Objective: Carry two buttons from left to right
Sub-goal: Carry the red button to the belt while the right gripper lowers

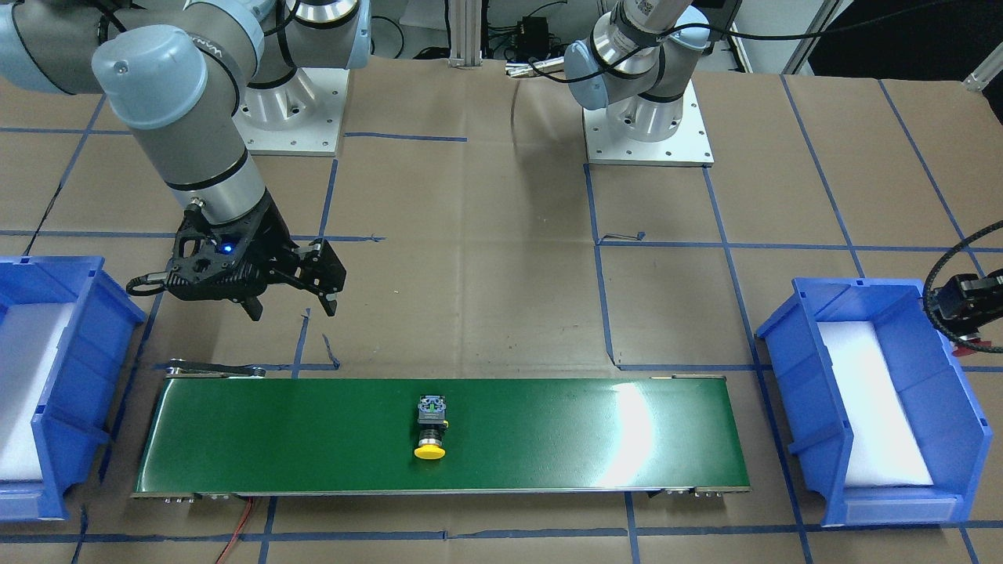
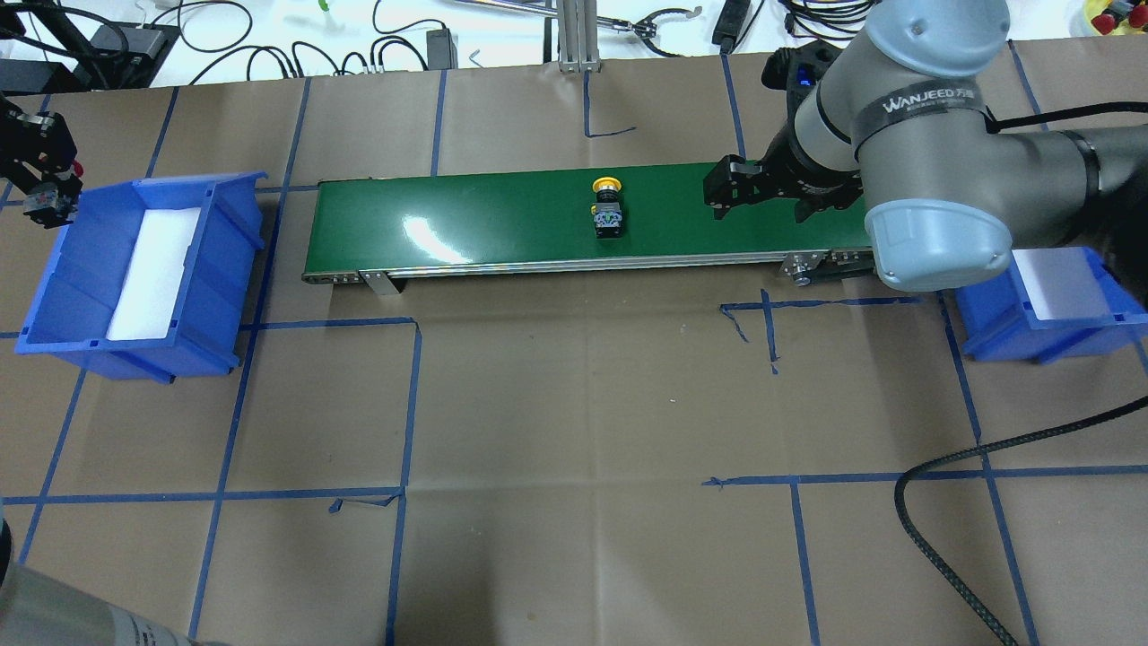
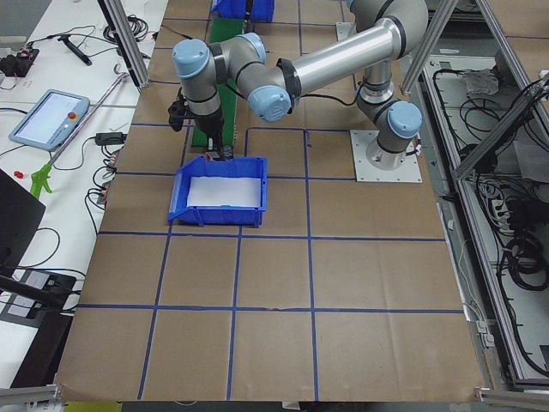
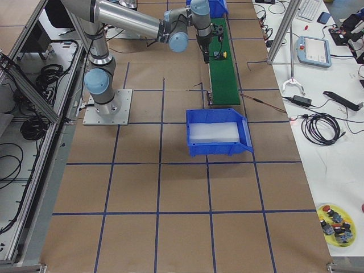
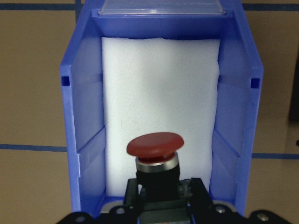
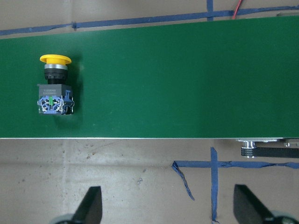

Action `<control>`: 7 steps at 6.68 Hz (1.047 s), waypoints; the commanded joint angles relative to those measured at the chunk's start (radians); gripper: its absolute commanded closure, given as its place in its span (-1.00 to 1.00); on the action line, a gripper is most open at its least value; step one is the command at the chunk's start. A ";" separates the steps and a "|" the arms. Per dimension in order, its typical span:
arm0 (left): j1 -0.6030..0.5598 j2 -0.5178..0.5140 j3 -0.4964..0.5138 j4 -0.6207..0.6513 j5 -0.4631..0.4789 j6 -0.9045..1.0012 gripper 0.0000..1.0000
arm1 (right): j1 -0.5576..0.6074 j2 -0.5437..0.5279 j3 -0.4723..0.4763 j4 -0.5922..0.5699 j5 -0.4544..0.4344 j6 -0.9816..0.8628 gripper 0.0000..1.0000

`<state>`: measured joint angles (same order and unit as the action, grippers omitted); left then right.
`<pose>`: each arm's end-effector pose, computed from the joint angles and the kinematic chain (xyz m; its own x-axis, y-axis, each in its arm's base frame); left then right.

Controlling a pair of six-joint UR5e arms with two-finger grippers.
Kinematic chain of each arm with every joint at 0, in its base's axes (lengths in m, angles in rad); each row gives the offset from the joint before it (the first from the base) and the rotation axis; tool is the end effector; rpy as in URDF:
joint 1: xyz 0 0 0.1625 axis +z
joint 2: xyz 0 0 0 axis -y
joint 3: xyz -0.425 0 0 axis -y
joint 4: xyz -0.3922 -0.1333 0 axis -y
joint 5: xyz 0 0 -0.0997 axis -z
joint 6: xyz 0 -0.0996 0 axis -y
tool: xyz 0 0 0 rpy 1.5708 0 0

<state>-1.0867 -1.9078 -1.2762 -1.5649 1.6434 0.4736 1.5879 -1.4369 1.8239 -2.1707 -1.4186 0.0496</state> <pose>0.1809 -0.6149 0.4441 -0.9988 -0.0076 -0.0479 -0.0107 0.9978 0.0655 0.1576 -0.5356 0.3605 -0.9874 -0.0004 -0.1585 0.0323 0.9785 -0.2037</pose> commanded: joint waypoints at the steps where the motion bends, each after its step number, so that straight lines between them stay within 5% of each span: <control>1: -0.083 -0.004 0.014 -0.009 -0.002 -0.062 1.00 | 0.000 0.083 -0.038 -0.005 -0.003 0.001 -1.00; 4: -0.217 -0.011 0.009 -0.009 -0.008 -0.160 1.00 | 0.000 0.196 -0.161 0.008 -0.006 0.007 -1.00; 7: -0.390 -0.013 0.006 -0.007 -0.028 -0.378 1.00 | 0.003 0.245 -0.184 -0.005 0.012 0.096 -0.99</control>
<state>-1.4058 -1.9195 -1.2693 -1.5726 1.6293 0.1866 1.5885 -1.2166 1.6565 -2.1724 -1.4168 0.1003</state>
